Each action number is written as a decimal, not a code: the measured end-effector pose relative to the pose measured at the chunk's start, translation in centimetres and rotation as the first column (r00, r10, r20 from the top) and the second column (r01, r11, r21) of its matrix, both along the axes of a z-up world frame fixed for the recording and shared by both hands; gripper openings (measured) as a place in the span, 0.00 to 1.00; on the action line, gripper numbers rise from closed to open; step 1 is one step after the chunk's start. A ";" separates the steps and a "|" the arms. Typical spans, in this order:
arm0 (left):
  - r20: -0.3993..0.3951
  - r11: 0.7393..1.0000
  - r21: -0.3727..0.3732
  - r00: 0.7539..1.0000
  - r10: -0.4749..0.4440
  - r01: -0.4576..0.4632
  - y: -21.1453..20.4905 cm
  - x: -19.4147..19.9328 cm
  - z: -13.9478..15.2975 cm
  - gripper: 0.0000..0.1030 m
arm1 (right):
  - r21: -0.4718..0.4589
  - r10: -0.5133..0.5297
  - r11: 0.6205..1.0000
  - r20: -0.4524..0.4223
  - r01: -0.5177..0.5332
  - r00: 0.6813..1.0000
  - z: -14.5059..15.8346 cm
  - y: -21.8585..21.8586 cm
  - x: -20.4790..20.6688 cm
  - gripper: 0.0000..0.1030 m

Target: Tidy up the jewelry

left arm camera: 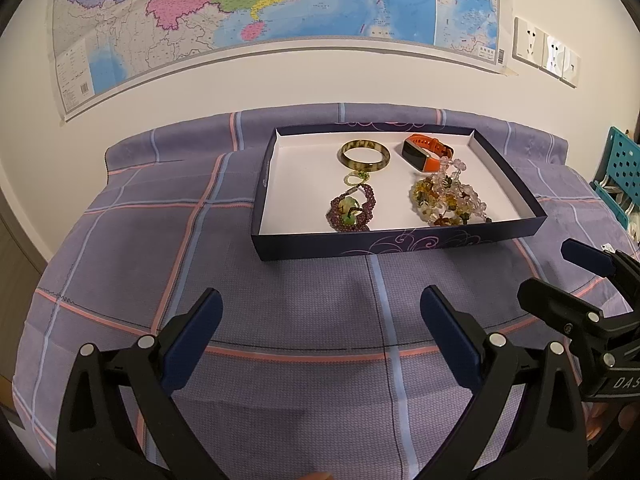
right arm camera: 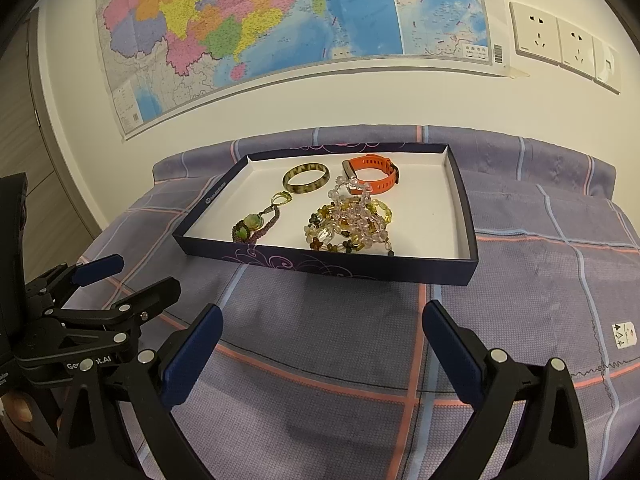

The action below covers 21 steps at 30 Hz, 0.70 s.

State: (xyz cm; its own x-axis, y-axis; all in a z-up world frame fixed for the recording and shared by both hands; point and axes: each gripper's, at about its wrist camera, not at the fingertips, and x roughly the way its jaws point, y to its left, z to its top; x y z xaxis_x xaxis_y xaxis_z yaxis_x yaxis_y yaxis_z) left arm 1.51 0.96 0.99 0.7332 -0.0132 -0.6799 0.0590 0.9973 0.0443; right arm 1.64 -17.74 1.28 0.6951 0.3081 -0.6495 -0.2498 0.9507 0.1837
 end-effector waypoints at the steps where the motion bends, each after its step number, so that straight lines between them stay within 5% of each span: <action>1: 0.000 1.000 0.001 1.000 0.000 0.000 0.0 0.0 0.0 0.95 | 0.000 0.000 1.000 0.000 0.000 1.000 0.0 0.0 0.0 0.94; 21: -0.002 1.000 -0.002 1.000 -0.001 0.001 -0.1 -0.1 -0.2 0.95 | 0.001 -0.001 1.000 -0.002 0.001 1.000 0.0 0.1 0.0 0.94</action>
State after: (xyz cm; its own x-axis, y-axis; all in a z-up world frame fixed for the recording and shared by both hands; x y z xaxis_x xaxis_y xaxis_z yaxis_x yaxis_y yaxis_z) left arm 1.43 0.83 0.74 0.7316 -0.0158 -0.6815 0.0605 0.9973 0.0418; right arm 1.59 -17.65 1.26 0.6941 0.3087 -0.6503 -0.2489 0.9506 0.1855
